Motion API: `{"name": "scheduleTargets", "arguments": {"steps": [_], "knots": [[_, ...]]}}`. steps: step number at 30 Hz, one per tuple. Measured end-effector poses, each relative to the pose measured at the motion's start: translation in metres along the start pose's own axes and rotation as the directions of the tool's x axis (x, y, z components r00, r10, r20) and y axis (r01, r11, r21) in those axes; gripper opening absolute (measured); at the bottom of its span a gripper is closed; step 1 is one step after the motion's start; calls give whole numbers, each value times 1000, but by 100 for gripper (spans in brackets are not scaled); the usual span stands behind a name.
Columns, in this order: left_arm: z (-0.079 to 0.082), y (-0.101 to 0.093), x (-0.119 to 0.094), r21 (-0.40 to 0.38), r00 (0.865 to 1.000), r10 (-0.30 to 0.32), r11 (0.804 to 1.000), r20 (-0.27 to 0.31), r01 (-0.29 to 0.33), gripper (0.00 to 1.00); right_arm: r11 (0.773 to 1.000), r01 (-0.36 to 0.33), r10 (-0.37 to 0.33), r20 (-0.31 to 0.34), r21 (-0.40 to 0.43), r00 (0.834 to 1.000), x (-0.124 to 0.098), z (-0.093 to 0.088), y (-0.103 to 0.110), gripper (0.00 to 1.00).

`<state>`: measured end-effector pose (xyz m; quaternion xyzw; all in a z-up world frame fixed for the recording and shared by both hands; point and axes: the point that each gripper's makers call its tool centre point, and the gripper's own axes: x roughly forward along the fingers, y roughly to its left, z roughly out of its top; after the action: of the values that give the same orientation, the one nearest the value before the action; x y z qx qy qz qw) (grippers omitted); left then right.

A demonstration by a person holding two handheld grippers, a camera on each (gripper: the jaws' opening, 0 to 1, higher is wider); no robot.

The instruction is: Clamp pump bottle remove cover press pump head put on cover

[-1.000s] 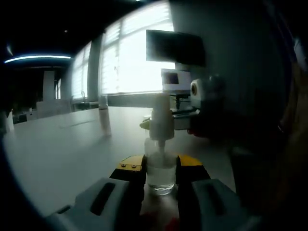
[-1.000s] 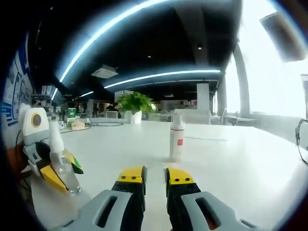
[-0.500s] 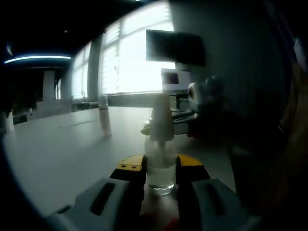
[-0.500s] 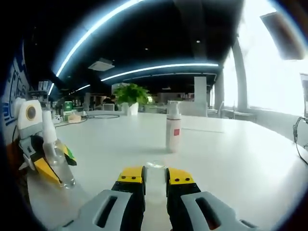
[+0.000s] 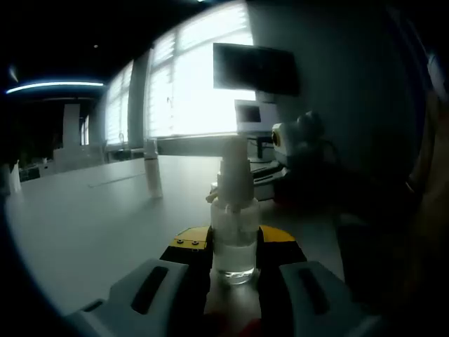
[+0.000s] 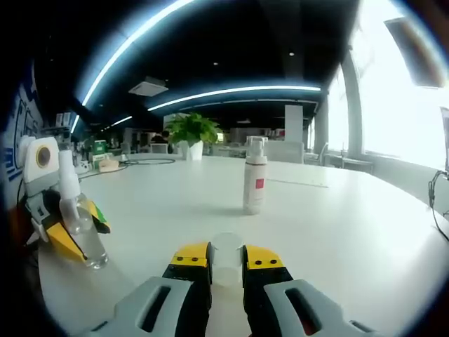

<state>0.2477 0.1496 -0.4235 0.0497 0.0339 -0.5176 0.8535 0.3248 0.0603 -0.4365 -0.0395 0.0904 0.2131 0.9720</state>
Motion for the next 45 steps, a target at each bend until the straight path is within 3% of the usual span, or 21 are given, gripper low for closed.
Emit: {"name": "scheduleTargets", "arguments": {"steps": [12, 45], "knots": [[-1, 1, 0, 1, 1000, -4, 1000, -2, 4, 16, 1000, -1, 1, 17, 2, 1000, 0, 3, -3, 21], [-2, 1, 0, 7, 1000, -1, 1000, -7, 1, 16, 999, 16, -19, 96, 34, 995, -7, 18, -7, 24]]}}
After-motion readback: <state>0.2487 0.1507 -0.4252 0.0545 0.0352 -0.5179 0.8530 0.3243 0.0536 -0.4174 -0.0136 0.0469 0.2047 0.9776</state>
